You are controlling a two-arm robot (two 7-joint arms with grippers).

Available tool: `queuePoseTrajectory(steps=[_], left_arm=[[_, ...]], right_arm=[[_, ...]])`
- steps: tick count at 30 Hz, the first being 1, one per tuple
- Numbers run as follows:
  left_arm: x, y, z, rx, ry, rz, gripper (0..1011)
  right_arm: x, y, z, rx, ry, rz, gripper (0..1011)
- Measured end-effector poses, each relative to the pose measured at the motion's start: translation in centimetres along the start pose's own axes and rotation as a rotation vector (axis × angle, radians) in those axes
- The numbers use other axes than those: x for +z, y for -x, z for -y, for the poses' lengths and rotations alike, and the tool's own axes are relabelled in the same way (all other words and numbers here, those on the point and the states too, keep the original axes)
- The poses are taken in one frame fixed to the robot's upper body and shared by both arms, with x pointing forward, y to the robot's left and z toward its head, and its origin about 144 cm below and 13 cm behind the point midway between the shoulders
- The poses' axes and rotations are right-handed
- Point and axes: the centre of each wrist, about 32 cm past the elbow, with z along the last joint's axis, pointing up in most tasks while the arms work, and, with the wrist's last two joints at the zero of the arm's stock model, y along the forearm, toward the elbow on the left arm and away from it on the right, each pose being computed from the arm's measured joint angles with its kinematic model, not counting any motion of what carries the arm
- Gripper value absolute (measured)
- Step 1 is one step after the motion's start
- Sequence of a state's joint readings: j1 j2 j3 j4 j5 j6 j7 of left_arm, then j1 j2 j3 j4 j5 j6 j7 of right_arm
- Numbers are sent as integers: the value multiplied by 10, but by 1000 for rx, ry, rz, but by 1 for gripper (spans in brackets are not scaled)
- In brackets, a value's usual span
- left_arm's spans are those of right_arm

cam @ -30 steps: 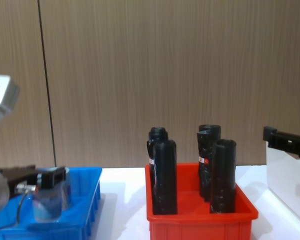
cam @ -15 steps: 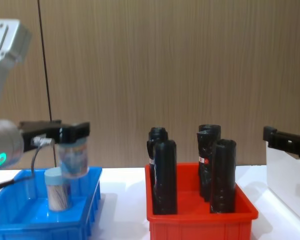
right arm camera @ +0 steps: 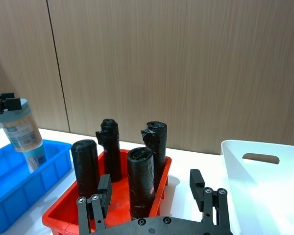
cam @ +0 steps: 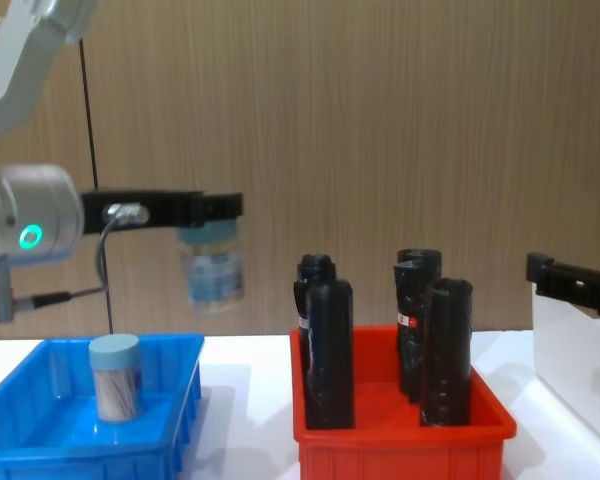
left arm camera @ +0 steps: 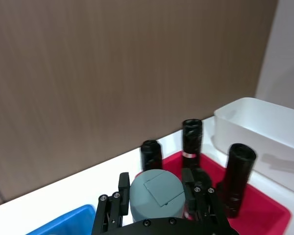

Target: Pick the cotton swabs from the blue box and place them into the white box.

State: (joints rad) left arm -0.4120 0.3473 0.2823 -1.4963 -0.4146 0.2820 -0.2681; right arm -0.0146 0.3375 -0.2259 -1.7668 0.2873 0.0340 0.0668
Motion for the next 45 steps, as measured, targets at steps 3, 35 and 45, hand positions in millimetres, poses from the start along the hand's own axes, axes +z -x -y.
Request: queuePoseTrajectory(steps=[3, 35, 45], left_arm=[[9, 0, 3, -49, -15, -4, 643], [69, 19, 48, -367, -124, 9, 643], [73, 21, 51, -386, -131, 11, 641]], right_arm=[[0, 0, 0, 0, 0, 0, 1002], [1, 0, 0, 4, 1, 0, 1002], [4, -4, -8, 60, 42, -10, 1002]])
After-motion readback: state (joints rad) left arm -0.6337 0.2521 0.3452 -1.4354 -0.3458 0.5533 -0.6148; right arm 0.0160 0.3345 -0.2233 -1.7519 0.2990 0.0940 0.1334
